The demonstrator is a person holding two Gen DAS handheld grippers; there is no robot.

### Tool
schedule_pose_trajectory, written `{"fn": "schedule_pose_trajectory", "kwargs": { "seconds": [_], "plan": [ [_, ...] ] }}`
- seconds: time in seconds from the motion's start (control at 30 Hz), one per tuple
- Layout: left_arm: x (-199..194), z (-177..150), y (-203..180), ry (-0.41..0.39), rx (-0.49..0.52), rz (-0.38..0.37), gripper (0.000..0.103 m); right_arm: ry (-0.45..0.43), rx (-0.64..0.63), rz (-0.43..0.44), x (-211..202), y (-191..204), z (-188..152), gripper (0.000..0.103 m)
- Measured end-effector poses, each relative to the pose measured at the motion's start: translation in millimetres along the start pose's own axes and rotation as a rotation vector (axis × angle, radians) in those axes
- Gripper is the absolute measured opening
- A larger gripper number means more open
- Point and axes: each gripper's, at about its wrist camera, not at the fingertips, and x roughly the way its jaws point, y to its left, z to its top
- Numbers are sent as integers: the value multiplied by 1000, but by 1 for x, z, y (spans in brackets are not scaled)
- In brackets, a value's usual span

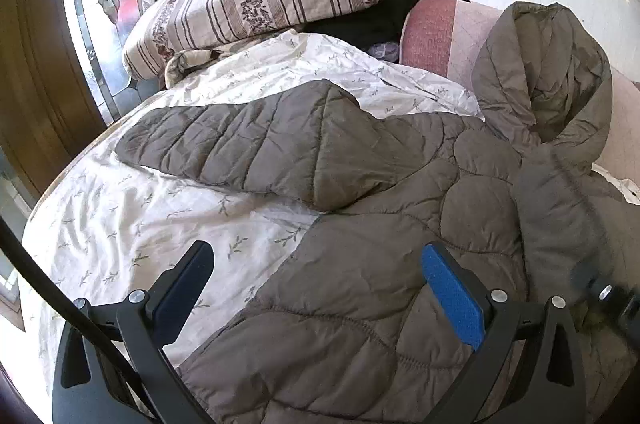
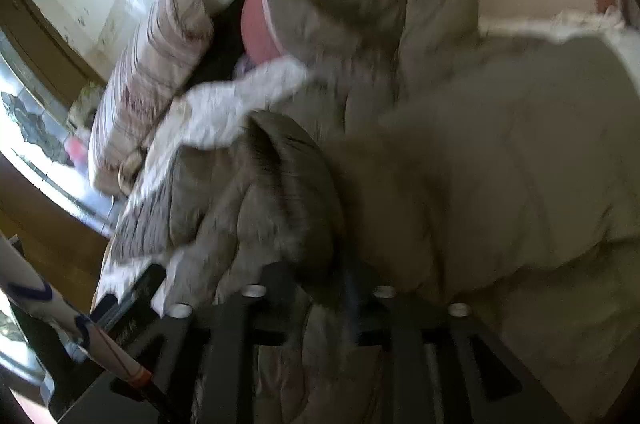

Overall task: Fold large clothes
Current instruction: 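Fold the held sleeve across the jacket body and open the right tool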

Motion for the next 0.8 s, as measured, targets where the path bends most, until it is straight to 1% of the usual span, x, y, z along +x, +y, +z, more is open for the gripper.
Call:
{"fn": "schedule_pose_trajectory", "kwargs": {
  "seconds": [0.03, 0.1, 0.13, 0.17, 0.23, 0.3, 0.33, 0.4, 0.47, 0.5, 0.53, 0.57, 0.6, 0.67, 0.7, 0.73, 0.77, 0.8],
  "plan": [
    [2, 0, -1, 4, 1, -7, 103, 9, -14, 16, -2, 2, 0, 45],
    [5, 1, -6, 12, 1, -36, 103, -50, -50, 33, -21, 5, 8, 46],
    [7, 2, -10, 14, 4, -52, 103, -89, -52, 39, -34, 4, 12, 49],
    [8, 3, -14, 14, 9, -65, 103, -142, -43, 41, -50, -1, 19, 52],
    [11, 4, -25, 17, 31, -102, 103, -225, -4, 29, -71, -16, 29, 66],
    [12, 5, -31, 9, 44, -102, 103, -254, 33, 27, -83, -31, 39, 67],
    [13, 4, -33, 10, 48, -102, 103, -267, 52, 1, -87, -38, 44, 67],
    [14, 5, -35, 16, 43, -124, 103, -304, 104, -106, -97, -60, 50, 67],
    [14, 4, -38, 11, 46, -146, 103, -325, 133, -187, -103, -81, 55, 64],
    [14, 4, -42, 10, 58, -164, 103, -321, 150, -259, -103, -92, 56, 56],
    [15, 3, -47, 16, 79, -184, 103, -300, 175, -331, -99, -104, 57, 43],
    [17, 2, -50, 27, 98, -192, 103, -262, 212, -376, -93, -122, 55, 37],
    [22, 0, -54, 49, 116, -191, 103, -222, 245, -403, -95, -142, 52, 33],
    [35, -5, -59, 109, 134, -183, 103, -126, 321, -473, -80, -171, 45, 28],
    [45, -8, -62, 153, 157, -178, 103, -109, 368, -449, -78, -184, 42, 27],
    [52, -11, -65, 185, 170, -173, 103, -117, 404, -414, -78, -191, 39, 27],
    [54, -12, -63, 192, 162, -179, 103, -127, 416, -401, -80, -192, 39, 27],
    [53, -11, -61, 190, 151, -187, 103, -120, 405, -409, -81, -188, 42, 27]
  ]
}}
